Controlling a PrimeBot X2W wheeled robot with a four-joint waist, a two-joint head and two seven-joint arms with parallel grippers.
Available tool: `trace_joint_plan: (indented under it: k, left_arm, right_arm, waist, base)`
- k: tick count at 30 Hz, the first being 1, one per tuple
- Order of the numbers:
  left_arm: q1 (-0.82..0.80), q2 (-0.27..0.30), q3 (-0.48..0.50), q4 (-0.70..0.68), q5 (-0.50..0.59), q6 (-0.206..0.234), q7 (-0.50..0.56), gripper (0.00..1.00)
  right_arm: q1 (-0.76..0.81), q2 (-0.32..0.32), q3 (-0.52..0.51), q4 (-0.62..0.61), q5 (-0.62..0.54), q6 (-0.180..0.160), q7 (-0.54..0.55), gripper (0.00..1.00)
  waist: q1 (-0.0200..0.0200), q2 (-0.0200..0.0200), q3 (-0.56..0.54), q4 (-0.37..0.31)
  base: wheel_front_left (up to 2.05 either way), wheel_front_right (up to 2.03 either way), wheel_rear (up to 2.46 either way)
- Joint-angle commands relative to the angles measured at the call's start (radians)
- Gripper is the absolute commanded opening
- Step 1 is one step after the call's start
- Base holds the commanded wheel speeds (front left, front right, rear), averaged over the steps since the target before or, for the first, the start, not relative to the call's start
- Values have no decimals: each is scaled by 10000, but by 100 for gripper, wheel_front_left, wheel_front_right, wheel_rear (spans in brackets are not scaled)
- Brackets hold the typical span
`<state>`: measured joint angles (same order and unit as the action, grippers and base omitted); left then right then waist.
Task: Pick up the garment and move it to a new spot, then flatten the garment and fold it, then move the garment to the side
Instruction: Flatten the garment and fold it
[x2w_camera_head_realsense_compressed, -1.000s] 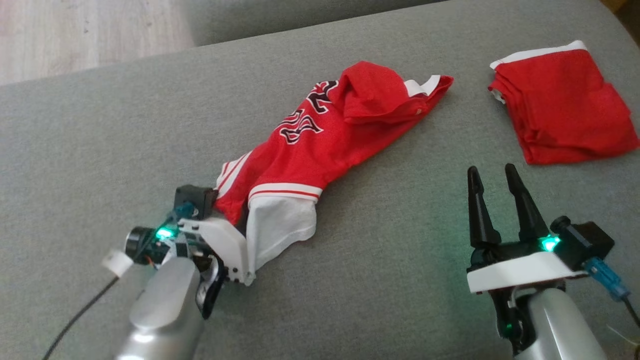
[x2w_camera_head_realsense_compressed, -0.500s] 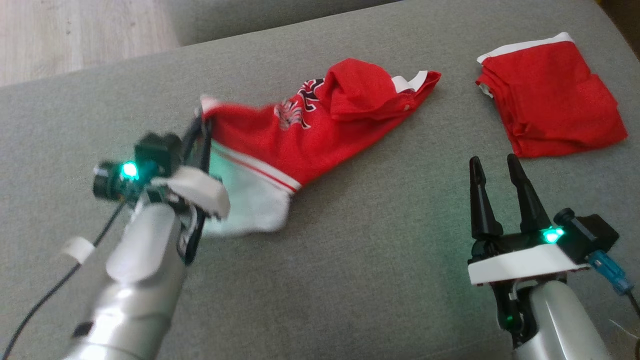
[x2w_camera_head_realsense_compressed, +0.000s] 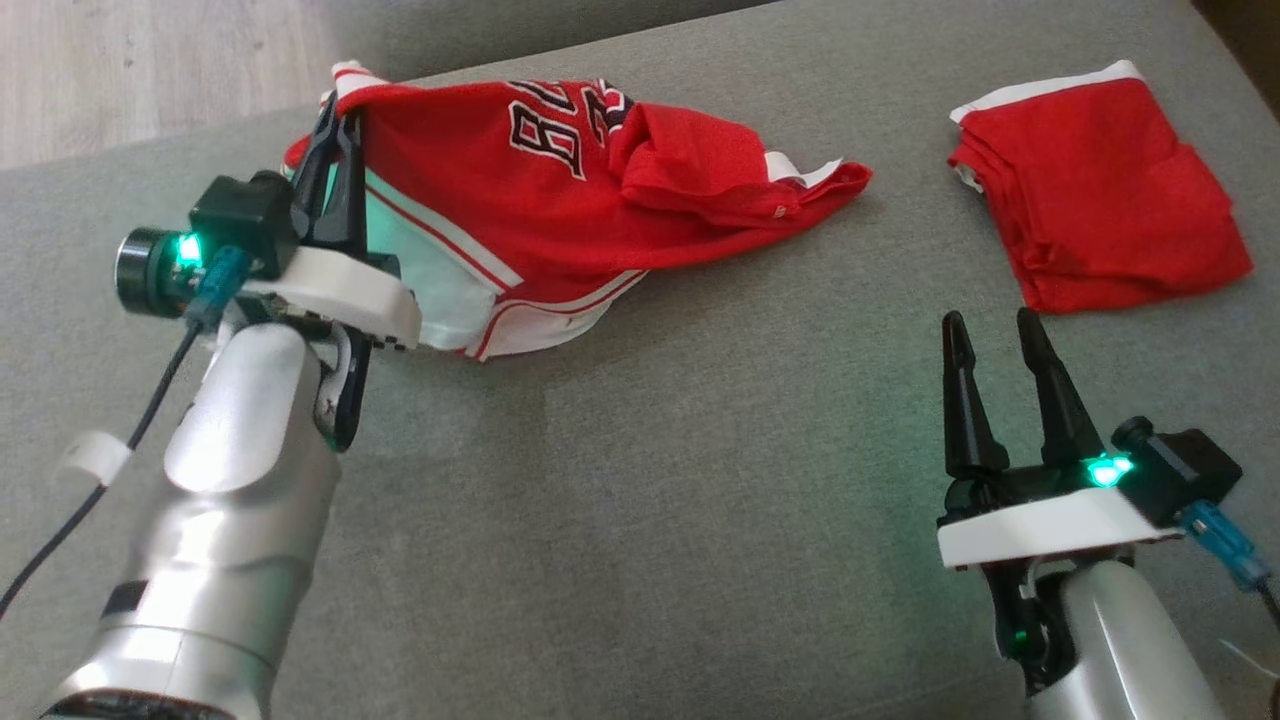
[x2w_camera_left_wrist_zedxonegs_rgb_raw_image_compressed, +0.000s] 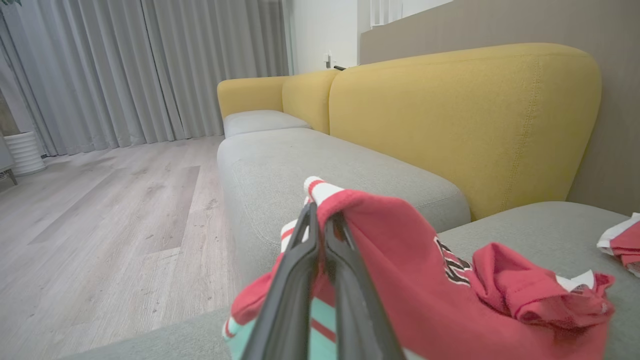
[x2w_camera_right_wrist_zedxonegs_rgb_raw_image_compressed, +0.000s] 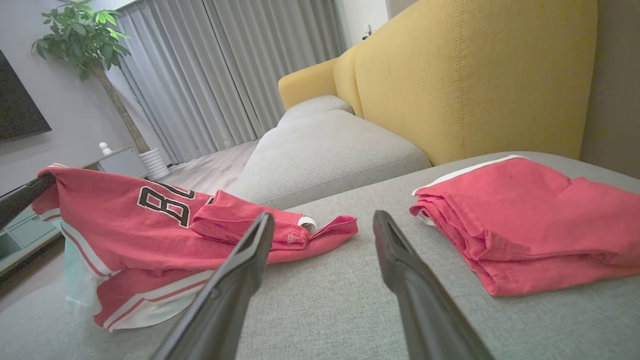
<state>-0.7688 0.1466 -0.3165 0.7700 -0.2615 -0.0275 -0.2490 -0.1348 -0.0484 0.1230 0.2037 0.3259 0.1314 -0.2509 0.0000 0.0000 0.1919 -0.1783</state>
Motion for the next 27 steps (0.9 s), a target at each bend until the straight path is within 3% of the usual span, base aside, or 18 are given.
trace_joint_plan:
  k: [1,2,9,15,22,27]
  left_arm:
    - [-544,353,371,-286,21,-93,-102,42]
    - [-533,348,360,-203,-1,-149,-106,100]
    - [-226,342,354,186,-142,-243,-119,100]
    - [1009,190,617,-1034,-275,-61,-125,100]
    - [3690,-411,721,-3038,-435,357,-126,100]
    - [4263,-528,639,-3314,-453,448,-127,100]
  right_arm:
    - [-366,-18,190,-377,19,-7,-108,100]
    - [-364,-18,190,-372,11,-7,-108,100]
    - [-291,-18,143,-306,-37,-7,-108,100]
    - [-144,-18,-91,-370,-103,-7,-108,100]
    - [231,-18,-472,-572,-306,-7,-108,100]
    - [276,-18,-444,-555,-413,-7,-108,100]
  waist:
    - [0,0,8,83]
    - [0,0,7,122]
    - [0,0,-181,546]
    - [0,0,-512,1085]
    - [0,0,-766,1767]
    - [0,0,-760,1876]
  base:
    - [0,0,0]
    - [0,0,0]
    - [0,0,0]
    - [0,0,0]
    - [0,0,0]
    - [0,0,0]
